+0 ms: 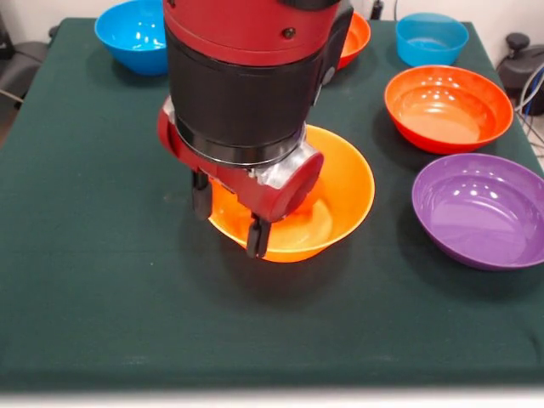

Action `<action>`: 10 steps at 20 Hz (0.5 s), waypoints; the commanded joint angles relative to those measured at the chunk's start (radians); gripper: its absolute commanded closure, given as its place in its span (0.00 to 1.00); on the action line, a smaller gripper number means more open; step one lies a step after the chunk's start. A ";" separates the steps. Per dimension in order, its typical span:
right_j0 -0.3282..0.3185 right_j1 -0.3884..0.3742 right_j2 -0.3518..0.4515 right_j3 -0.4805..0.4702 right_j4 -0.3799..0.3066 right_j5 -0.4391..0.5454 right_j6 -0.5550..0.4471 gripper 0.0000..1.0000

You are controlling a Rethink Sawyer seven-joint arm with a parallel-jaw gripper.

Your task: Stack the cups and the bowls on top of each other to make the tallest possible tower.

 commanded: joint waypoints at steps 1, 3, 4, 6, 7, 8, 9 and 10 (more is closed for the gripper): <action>0.022 0.062 0.134 0.095 0.035 0.233 -0.183 0.00; 0.013 0.080 0.127 0.083 0.073 0.277 -0.169 0.00; 0.004 0.088 0.116 0.071 0.090 0.288 -0.169 0.00; -0.004 0.093 0.108 0.061 0.087 0.259 -0.188 0.00; -0.006 0.094 0.107 0.060 0.086 0.249 -0.190 0.00; -0.010 0.100 0.104 0.052 0.067 0.194 -0.214 0.00; -0.014 0.105 0.102 0.046 0.064 0.171 -0.223 0.00; -0.020 0.114 0.101 0.034 0.039 0.100 -0.258 0.00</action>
